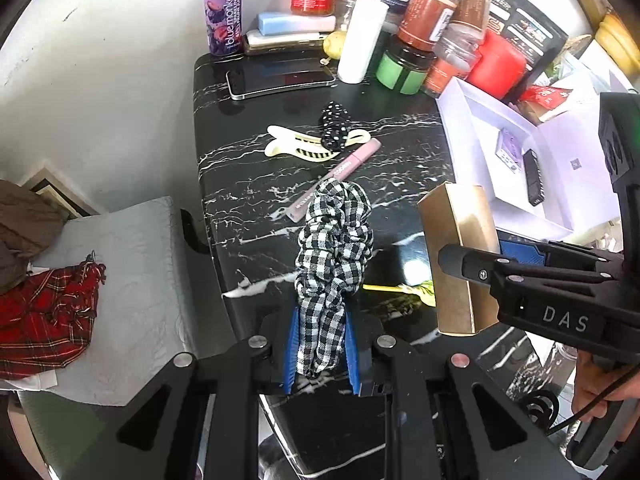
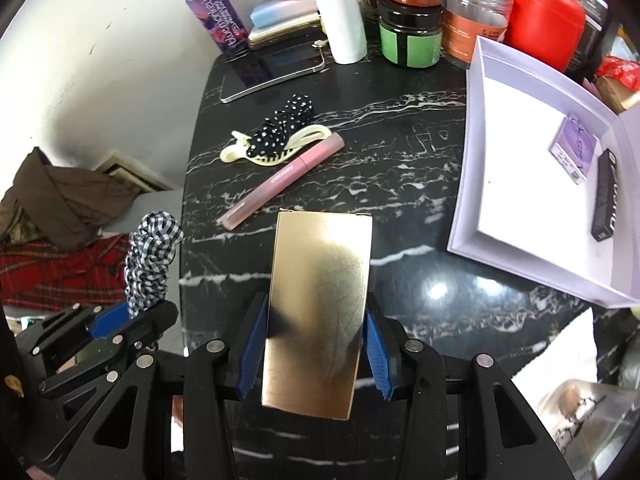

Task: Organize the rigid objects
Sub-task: 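Carry the gingham scrunchie and gold box toward the gift box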

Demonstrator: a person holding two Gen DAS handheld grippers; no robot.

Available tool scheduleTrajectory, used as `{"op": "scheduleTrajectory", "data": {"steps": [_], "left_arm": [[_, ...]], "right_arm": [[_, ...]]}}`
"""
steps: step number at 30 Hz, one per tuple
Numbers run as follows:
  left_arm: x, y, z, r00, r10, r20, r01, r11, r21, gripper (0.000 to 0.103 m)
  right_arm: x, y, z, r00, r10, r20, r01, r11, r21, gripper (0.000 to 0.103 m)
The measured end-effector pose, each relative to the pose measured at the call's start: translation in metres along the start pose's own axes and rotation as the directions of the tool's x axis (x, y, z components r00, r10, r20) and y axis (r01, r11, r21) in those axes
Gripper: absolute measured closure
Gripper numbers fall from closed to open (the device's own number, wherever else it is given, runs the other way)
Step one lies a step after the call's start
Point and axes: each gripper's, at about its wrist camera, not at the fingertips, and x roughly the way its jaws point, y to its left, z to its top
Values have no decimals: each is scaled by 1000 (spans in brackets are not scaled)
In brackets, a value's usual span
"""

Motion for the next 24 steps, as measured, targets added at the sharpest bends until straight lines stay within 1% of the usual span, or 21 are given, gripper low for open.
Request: {"op": "scheduleTrajectory", "data": {"steps": [5, 12, 24], "left_arm": [[-13, -12, -4, 1000, -10, 14, 9, 1000, 16, 83], [-24, -32, -7, 999, -36, 21, 34, 997, 64, 83], [-25, -74, -11, 996, -85, 1, 85, 987, 136, 83]], "right_arm": [[-17, -3, -10, 1000, 17, 10, -17, 1000, 5, 58], [-40, -11, -23, 999, -2, 35, 1, 1000, 16, 58], [-66, -43, -47, 997, -57, 60, 53, 996, 78, 58]]}}
